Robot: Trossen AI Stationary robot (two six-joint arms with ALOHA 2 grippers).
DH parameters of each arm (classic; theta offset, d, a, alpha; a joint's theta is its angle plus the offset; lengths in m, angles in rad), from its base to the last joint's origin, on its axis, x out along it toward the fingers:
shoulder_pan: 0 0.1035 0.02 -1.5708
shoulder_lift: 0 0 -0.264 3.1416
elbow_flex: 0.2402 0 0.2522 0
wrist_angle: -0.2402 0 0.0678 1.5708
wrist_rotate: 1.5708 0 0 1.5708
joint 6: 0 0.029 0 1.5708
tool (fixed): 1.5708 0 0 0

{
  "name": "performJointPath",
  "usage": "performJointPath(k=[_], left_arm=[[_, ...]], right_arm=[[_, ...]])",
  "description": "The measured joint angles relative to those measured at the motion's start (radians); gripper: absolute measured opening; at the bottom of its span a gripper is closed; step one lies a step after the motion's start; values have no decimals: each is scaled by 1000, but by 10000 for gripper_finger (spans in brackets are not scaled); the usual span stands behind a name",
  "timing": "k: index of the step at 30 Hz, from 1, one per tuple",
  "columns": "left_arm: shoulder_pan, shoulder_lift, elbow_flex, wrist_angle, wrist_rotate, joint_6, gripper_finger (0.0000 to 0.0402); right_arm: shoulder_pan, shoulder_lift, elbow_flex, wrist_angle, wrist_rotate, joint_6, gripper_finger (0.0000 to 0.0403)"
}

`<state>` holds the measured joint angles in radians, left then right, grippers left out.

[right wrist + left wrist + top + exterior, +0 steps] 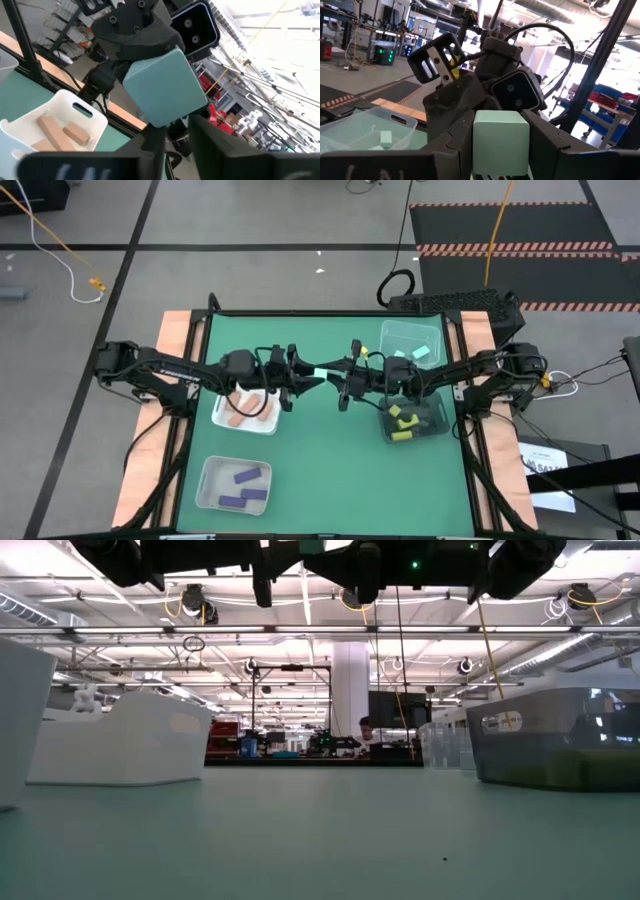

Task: Sort & place blocks by color
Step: Put the blue block into the transparent bin

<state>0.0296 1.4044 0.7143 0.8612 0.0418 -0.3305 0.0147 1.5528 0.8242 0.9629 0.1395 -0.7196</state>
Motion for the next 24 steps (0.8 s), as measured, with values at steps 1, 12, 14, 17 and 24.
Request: performJointPath(k=[1,12,14,17,24], left_arm=[[0,1,0,-2,0,0,133],[5,1,0,-3,-20,-2,133],[5,1,0,0,-19,-11,133],[3,1,0,0,-20,-19,133],[1,1,0,0,-20,-45,133]], right_arm=[[0,0,0,-7,7,0,78],[2,0,1,-27,-38,0,215],[2,0,1,-19,-37,-3,224],[1,0,1,-1,-36,-10,227],[0,0,1,4,-36,-57,220]])
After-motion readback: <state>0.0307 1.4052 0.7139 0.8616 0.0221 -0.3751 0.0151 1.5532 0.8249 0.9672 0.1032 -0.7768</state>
